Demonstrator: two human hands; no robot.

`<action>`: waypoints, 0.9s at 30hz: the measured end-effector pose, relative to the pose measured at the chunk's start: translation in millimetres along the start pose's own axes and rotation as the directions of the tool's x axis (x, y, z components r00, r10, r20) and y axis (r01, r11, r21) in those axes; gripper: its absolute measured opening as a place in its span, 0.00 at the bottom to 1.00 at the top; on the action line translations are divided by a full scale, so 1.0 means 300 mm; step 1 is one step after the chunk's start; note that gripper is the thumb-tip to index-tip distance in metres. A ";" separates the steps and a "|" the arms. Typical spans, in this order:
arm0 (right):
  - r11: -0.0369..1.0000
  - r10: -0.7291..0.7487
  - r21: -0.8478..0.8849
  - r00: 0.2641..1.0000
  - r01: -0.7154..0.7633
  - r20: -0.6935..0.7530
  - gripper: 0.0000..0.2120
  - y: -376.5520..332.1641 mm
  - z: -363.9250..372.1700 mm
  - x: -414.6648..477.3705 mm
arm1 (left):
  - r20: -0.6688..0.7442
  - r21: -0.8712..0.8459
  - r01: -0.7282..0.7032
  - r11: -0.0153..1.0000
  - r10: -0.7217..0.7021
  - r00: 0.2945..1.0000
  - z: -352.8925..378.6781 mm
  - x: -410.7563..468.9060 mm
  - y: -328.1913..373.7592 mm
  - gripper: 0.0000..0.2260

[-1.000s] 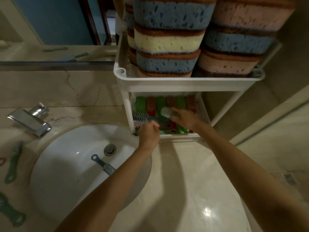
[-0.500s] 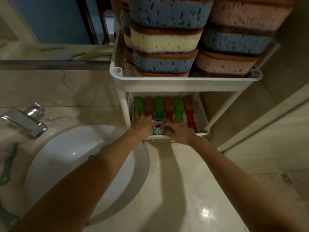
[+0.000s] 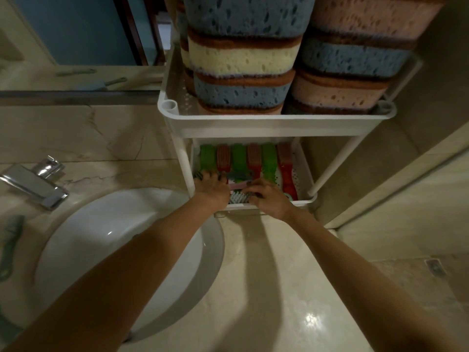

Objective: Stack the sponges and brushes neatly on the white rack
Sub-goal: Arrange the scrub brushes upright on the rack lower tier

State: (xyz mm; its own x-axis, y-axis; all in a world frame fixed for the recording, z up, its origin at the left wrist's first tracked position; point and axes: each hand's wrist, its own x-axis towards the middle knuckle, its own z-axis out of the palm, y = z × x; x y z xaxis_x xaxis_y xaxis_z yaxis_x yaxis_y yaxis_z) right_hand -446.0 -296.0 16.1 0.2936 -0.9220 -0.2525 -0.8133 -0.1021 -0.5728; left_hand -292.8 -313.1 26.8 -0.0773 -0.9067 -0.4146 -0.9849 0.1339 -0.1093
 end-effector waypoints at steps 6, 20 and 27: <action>0.999 -0.041 0.023 0.999 0.041 -0.001 0.16 0.004 0.002 -0.013 | 0.034 -0.009 -0.005 1.000 0.005 0.999 0.009 0.000 0.007 0.26; 0.998 -0.046 -0.036 0.999 0.045 -0.029 0.24 -0.032 0.042 -0.055 | -0.237 -0.500 -0.129 0.856 0.007 0.971 0.002 -0.127 -0.007 0.15; 0.998 -0.052 -0.001 0.912 0.056 -0.406 0.18 -0.131 0.126 -0.125 | -0.285 -0.721 -0.063 0.690 -0.213 0.934 0.053 -0.335 -0.081 0.15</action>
State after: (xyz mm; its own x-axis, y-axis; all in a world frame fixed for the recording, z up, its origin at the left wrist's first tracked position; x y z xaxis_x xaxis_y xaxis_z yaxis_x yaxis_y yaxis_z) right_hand -406.1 -243.4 18.6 0.1063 -0.9876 0.1159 -0.7961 -0.1543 -0.5851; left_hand -258.6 -218.9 56.9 0.0939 -0.9899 -0.1064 -0.7864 -0.1393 0.6019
